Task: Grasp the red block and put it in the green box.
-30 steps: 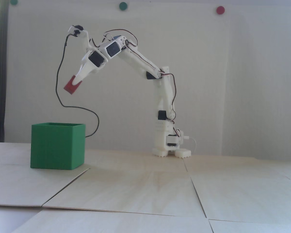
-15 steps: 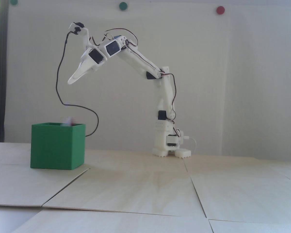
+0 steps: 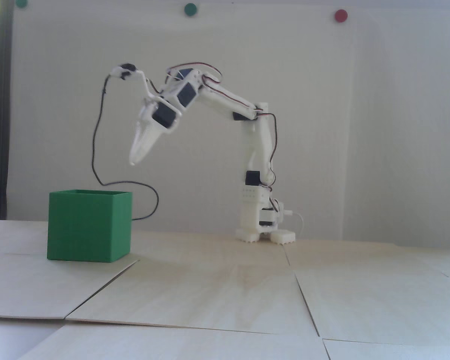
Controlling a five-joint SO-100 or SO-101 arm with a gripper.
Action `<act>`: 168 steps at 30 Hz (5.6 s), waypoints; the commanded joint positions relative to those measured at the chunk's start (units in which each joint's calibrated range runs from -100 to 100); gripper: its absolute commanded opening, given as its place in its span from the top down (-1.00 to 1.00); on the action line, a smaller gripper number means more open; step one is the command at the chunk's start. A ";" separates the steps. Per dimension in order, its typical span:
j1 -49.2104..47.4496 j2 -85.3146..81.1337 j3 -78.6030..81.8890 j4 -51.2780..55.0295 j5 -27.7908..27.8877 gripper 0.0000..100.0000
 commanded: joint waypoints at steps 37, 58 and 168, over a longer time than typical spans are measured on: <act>-32.55 -99.57 110.94 16.75 12.25 0.95; -32.47 -99.65 110.77 16.67 12.25 0.95; -32.47 -99.57 110.77 16.67 12.25 0.95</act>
